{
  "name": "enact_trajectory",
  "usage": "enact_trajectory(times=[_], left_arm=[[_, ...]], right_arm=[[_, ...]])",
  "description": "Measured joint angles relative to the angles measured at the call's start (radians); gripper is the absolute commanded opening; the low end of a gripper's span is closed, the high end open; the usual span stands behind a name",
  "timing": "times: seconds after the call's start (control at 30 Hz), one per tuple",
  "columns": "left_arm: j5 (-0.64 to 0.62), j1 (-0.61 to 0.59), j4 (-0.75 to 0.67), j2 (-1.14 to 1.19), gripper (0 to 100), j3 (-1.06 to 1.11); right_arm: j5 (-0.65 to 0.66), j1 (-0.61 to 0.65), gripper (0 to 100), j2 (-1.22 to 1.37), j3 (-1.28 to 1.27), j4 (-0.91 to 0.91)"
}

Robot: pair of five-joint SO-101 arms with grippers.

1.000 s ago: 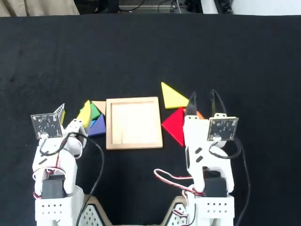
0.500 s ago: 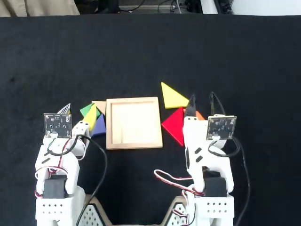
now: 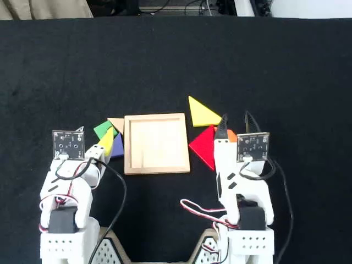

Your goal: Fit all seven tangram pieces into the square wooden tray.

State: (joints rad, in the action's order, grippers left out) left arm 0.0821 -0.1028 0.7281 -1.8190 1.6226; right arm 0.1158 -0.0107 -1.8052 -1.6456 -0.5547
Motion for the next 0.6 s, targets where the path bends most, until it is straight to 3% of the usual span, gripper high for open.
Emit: enact_trajectory(times=[0.3, 0.6], left_arm=[[0.018, 0.0, 0.235, 0.0, 26, -0.313], [0.103, 0.0, 0.276, 0.196, 26, -0.681]], right_arm=[[0.031, -0.002, 17.9, 0.0, 0.428, -0.381], [0.107, -0.002, 18.0, 0.0, 0.641, -0.391]])
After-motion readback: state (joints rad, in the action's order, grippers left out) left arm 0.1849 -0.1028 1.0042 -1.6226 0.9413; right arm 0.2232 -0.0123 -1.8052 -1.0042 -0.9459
